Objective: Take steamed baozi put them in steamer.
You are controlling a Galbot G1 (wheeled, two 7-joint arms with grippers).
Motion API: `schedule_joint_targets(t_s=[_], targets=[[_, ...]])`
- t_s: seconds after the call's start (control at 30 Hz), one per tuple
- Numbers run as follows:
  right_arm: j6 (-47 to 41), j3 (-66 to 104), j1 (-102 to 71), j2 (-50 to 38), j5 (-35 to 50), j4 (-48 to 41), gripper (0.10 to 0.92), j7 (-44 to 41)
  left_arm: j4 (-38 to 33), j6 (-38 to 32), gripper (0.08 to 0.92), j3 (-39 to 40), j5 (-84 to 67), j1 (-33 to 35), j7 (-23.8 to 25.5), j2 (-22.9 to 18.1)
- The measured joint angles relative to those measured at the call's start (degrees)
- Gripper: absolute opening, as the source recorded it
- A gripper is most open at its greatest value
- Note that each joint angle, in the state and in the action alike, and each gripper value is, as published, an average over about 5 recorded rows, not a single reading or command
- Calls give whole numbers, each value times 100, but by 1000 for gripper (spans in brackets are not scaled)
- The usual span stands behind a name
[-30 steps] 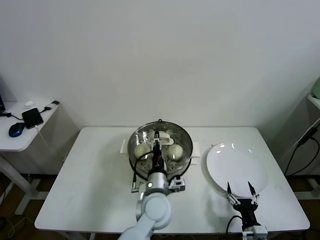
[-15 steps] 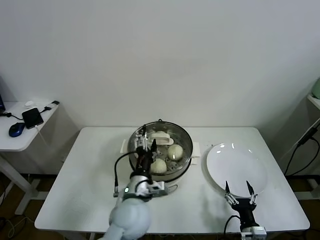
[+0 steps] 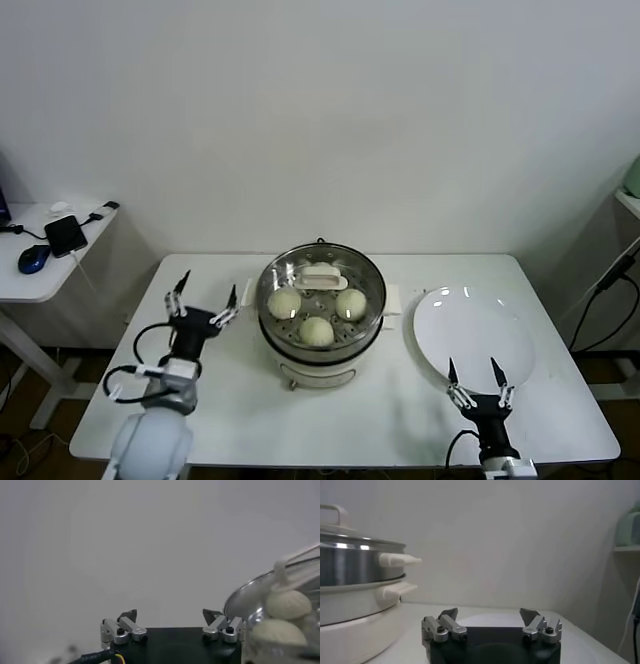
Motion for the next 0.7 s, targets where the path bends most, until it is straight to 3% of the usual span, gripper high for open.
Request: schedule_joint_targets(t_s=[0.27, 0.7], targets=[[32, 22, -39, -61, 132, -35, 823, -27, 823, -886, 823, -359, -1528, 389, 90, 127], [30, -31, -74, -109, 209, -26, 823, -99, 1454, -1643, 823, -488, -2248, 756, 256, 122]])
